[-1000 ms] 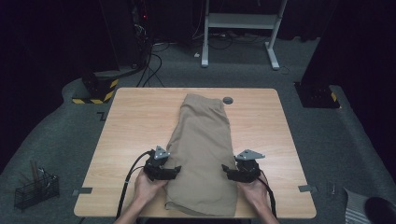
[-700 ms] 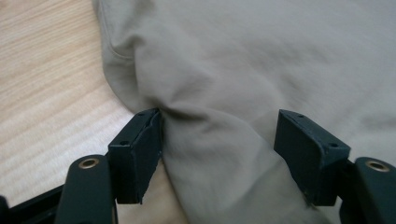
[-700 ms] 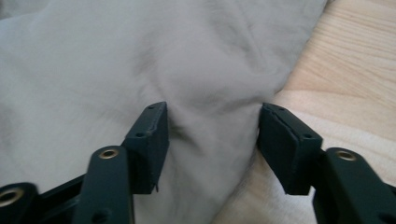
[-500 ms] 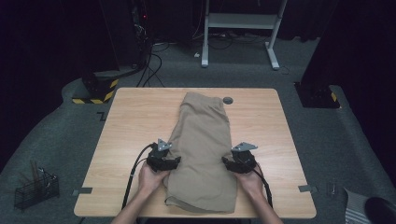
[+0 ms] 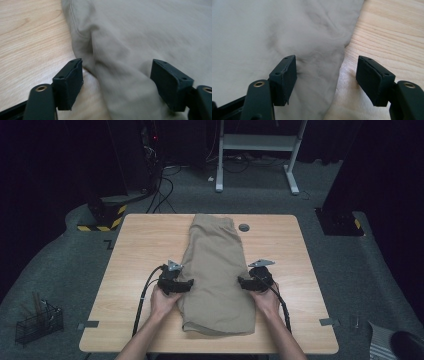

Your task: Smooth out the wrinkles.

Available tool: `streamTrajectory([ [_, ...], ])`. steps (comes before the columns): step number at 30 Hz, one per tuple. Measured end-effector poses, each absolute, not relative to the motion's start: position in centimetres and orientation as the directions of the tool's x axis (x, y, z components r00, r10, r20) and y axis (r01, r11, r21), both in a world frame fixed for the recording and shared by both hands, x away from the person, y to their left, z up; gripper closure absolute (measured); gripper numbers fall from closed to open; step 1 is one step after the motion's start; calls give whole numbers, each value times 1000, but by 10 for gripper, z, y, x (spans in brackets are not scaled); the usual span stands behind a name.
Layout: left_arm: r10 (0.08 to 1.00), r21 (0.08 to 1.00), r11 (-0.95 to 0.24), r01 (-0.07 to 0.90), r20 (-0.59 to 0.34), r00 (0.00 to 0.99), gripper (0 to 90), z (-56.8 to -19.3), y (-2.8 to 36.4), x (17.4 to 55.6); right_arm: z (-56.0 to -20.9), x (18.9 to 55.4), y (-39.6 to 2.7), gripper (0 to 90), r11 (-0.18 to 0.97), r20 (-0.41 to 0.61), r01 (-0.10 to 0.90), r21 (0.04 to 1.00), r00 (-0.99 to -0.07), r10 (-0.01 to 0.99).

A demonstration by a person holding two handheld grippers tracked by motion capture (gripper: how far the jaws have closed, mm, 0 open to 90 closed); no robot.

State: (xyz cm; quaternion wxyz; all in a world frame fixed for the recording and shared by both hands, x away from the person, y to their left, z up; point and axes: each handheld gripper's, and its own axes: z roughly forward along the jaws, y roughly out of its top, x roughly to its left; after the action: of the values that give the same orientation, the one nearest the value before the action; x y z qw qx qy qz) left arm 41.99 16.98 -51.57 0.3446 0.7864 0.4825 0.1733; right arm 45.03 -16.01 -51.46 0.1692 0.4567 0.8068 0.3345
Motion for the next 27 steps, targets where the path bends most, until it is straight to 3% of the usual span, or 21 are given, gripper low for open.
streamTrajectory([
  [6, 855, 727, -283, 626, -104, 508, 247, -509, 174, 388, -509, 417, -173, 326, 332, 86, 610, 720, -552, 829],
  [15, 874, 701, -255, 666, -128, 470, 243, -518, 174, 398, -517, 413, -174, 320, 304, 137, 647, 699, -538, 832],
  [20, 876, 683, -278, 675, -108, 470, 250, -517, 174, 396, -517, 412, -158, 326, 384, 35, 622, 682, -552, 833],
  [24, 872, 690, -257, 676, -137, 470, 232, -517, 180, 386, -517, 406, -154, 326, 414, 7, 611, 675, -566, 824],
  [27, 872, 689, -292, 663, -94, 481, 249, -518, 173, 384, -516, 404, -151, 357, 430, -5, 607, 668, -575, 818],
])
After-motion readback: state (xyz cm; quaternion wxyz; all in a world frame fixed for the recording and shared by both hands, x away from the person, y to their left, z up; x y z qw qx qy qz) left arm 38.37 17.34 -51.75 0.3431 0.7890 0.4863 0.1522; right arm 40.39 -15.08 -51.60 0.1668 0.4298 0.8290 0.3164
